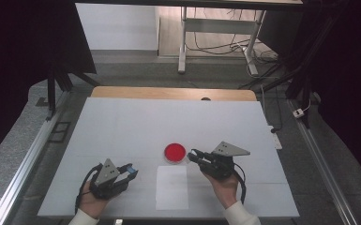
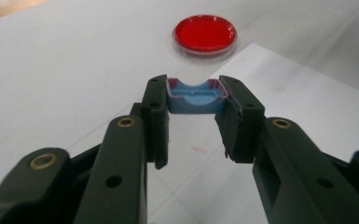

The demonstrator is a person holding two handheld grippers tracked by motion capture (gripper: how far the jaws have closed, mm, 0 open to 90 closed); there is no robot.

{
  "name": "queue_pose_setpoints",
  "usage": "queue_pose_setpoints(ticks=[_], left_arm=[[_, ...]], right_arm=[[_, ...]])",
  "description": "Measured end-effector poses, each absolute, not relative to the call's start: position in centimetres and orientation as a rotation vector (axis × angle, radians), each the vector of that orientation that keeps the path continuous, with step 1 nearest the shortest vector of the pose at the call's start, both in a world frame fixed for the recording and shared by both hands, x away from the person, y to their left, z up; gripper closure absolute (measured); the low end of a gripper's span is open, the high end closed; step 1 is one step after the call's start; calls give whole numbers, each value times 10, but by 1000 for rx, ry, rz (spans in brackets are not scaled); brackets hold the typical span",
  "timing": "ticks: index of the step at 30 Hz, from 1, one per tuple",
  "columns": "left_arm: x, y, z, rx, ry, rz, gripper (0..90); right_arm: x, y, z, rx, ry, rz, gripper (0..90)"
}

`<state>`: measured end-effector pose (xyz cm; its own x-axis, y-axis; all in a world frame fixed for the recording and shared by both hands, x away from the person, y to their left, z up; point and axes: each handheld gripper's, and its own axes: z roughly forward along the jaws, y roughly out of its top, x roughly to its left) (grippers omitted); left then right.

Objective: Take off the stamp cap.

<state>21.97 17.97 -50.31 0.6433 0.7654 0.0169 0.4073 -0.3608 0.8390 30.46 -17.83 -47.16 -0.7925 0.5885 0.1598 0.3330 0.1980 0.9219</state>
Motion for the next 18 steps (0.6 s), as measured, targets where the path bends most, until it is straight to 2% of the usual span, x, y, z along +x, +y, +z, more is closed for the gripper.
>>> queue_pose_setpoints(ticks=[18], left_arm=[[211, 204, -505, 1970, 974, 548, 651]], right_arm=[[303, -180, -462, 817, 2226, 1637, 747]])
